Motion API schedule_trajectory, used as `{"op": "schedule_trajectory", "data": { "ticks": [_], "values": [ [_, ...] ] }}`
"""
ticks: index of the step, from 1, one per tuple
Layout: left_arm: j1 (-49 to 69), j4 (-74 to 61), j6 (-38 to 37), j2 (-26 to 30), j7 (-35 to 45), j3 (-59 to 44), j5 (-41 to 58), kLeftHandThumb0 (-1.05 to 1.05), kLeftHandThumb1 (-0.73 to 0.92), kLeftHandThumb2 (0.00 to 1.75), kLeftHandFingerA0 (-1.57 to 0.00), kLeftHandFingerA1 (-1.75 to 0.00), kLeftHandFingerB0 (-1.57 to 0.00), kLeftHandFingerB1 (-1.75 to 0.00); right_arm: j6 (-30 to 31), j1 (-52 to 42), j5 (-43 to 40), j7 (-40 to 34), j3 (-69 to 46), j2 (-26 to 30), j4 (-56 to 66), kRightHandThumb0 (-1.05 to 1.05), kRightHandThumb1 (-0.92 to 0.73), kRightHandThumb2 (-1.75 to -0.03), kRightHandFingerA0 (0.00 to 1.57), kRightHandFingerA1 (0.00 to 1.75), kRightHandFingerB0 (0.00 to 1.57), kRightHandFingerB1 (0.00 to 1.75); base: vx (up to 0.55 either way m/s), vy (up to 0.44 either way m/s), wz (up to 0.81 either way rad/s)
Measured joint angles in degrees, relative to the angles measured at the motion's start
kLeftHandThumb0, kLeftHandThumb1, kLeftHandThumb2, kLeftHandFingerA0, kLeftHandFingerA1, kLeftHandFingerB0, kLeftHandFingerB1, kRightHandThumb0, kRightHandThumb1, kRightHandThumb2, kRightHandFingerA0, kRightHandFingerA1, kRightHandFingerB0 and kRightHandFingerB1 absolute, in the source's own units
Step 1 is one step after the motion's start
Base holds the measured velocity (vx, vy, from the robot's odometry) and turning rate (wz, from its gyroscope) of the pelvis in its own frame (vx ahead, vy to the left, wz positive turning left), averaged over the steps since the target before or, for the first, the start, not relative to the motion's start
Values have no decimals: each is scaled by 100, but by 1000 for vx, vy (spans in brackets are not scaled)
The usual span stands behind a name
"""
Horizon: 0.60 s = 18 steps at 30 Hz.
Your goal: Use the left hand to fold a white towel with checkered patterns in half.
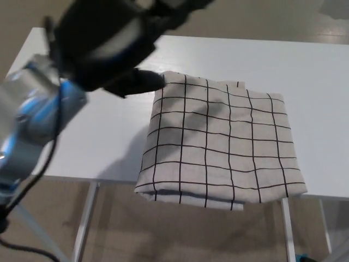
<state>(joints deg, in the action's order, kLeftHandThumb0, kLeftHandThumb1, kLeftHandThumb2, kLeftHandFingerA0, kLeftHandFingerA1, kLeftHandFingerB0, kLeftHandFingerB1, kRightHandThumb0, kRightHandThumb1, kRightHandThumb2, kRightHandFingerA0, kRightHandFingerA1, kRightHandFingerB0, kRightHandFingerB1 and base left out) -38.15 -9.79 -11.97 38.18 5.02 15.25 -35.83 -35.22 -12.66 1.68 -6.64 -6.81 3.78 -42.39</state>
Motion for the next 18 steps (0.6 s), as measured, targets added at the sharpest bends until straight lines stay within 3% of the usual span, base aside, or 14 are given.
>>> {"op": "schedule_trajectory", "data": {
  "ticks": [4, 5, 9, 10, 12, 15, 16, 18],
  "values": [
    [493, -124, -30, 366, 193, -396, 470, -25, 24, 83, -9, -51, -9, -49, 0, -13, -1, -1, -25, 11, 19, -47, -66, -97, 33, 55, 44, 61, 0, 0, 0],
    [589, -137, -30, 403, 232, -487, 550, -54, 44, 54, -29, -32, -28, -30, 0, -16, -2, 0, -32, 12, 28, -48, -67, -97, 34, 55, 42, 59, 0, 0, 0],
    [1102, -204, 13, 474, 466, -962, 937, -53, 45, 54, -35, -34, -29, -30, 0, -36, -6, 2, -70, 16, 71, -49, -67, -96, 32, 55, 41, 59, 0, 0, 0],
    [1304, -223, 30, 496, 564, -1139, 1083, -59, 39, 67, -31, -41, -26, -37, 0, -47, -6, 2, -86, 19, 100, -48, -66, -96, 30, 54, 42, 60, 0, 0, 0],
    [1445, -240, 42, 504, 625, -1252, 1182, -59, 39, 67, -34, -42, -27, -38, 0, -47, -7, 4, -93, 20, 125, -49, -67, -96, 31, 55, 41, 60, 0, 0, 0],
    [1943, -280, 90, 505, 833, -1599, 1483, -58, 36, 66, -39, -43, -34, -39, 1, -47, -10, 10, -115, 25, 209, -49, -67, -96, 30, 54, 41, 60, 0, 0, 0],
    [2088, -285, 110, 504, 892, -1679, 1576, -53, 40, 53, -45, -36, -42, -34, 1, -50, -12, 12, -123, 26, 234, -49, -66, -96, 30, 54, 41, 60, 0, 0, 0],
    [2520, -319, 150, 493, 1066, -1918, 1813, -53, 40, 53, -46, -37, -43, -34, 2, -53, -14, 20, -138, 29, 292, -49, -67, -96, 30, 54, 41, 59, 0, 0, 0]
  ]
}}
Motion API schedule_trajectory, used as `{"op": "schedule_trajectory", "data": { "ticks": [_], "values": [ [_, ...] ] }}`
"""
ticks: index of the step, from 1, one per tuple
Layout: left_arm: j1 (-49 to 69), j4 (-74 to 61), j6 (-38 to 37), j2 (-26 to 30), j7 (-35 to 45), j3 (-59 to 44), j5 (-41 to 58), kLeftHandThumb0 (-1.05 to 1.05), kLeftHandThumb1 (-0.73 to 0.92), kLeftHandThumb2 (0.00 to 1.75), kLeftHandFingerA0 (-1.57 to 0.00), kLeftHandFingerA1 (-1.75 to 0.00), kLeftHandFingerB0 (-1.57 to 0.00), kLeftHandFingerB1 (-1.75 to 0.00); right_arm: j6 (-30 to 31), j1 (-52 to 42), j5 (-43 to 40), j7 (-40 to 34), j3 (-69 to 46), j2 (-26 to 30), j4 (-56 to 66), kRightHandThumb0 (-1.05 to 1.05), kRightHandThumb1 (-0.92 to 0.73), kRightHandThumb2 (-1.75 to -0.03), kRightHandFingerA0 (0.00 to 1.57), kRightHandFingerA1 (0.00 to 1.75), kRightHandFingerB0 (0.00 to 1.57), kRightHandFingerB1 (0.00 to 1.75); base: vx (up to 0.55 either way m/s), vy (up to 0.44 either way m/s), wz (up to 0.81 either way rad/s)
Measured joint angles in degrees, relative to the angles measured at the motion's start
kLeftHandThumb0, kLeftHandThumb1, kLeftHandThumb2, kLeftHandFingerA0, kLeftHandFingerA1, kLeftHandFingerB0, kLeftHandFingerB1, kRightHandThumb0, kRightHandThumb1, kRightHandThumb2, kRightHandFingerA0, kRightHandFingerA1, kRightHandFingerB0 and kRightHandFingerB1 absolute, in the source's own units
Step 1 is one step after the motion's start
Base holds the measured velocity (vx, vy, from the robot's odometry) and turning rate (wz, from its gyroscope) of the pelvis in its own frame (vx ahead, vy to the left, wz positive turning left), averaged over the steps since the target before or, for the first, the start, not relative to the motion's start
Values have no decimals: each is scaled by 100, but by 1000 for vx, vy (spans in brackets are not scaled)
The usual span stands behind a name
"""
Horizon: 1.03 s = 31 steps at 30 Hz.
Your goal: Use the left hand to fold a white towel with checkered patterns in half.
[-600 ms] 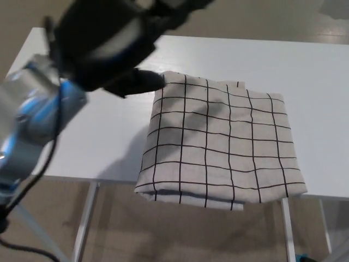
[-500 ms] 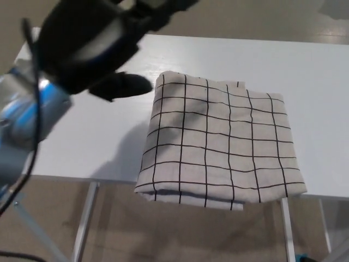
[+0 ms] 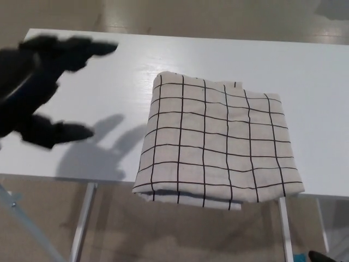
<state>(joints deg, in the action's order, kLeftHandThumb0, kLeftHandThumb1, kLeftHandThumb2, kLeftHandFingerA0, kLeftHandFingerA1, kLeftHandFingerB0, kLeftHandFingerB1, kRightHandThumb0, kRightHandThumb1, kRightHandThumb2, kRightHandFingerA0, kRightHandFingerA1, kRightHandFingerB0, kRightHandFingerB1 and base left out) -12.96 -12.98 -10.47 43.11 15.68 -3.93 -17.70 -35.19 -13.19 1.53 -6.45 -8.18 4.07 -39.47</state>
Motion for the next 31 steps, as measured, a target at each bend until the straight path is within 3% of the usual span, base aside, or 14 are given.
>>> {"op": "schedule_trajectory", "data": {
  "ticks": [3, 4, 14, 17, 18, 20, 28, 29, 30, 31],
  "values": [
    [567, -30, 53, -28, 233, -258, 286, -58, 37, 57, -46, -39, -41, -35, 1, -16, -3, 7, -16, 2, 81, -49, -67, -96, 31, 55, 41, 60, 0, 0, 0],
    [667, -36, 61, -35, 276, -301, 332, -58, 35, 66, -44, -44, -39, -40, 1, -17, -3, 9, -18, 3, 94, -48, -66, -96, 31, 56, 42, 61, 0, 0, 0],
    [2940, -311, 184, -246, 1217, -870, 1435, -66, 41, 74, -50, -48, -40, -43, 3, -138, -16, 42, -139, 8, 353, -45, -65, -96, 29, 55, 43, 61, 0, 0, 0],
    [3448, -324, 177, -326, 1476, -887, 1717, -71, 43, 76, -42, -46, -35, -42, 19, -202, -26, 72, -155, 8, 441, -45, -65, -96, 28, 54, 42, 61, 0, 0, 0],
    [3630, -298, 167, -365, 1565, -880, 1811, -73, 45, 62, -40, -38, -33, -34, 34, -228, -32, 84, -163, 9, 482, -46, -65, -96, 28, 55, 42, 61, 0, 0, 0],
    [3957, -131, 110, -478, 1733, -818, 1976, -70, 52, 57, -33, -33, -30, -31, 85, -305, -54, 115, -186, 17, 577, -46, -66, -96, 31, 56, 41, 60, 0, 0, 0],
    [4220, 1716, -226, -1107, 2036, -409, 2220, -71, 52, 57, -29, -32, -33, -32, 215, -554, -102, 199, -236, 24, 591, -45, -65, -98, 35, 59, 36, 58, 0, 0, 2],
    [4140, 1934, -249, -1149, 2014, -377, 2213, -71, 52, 57, -29, -32, -35, -32, 220, -561, -100, 203, -228, 9, 582, -42, -80, -63, 36, 48, 39, 46, 0, 0, 0],
    [4076, 2097, -260, -1182, 1992, -357, 2204, -71, 52, 57, -29, -32, -35, -32, 225, -568, -100, 207, -222, -2, 577, -42, -80, -63, 36, 48, 39, 46, 0, 0, 0],
    [4018, 2236, -270, -1211, 1968, -343, 2194, -73, 43, 78, -26, -42, -32, -42, 228, -577, -100, 212, -214, -15, 572, -44, -80, -63, 36, 49, 38, 45, 0, 0, 0]
  ]
}}
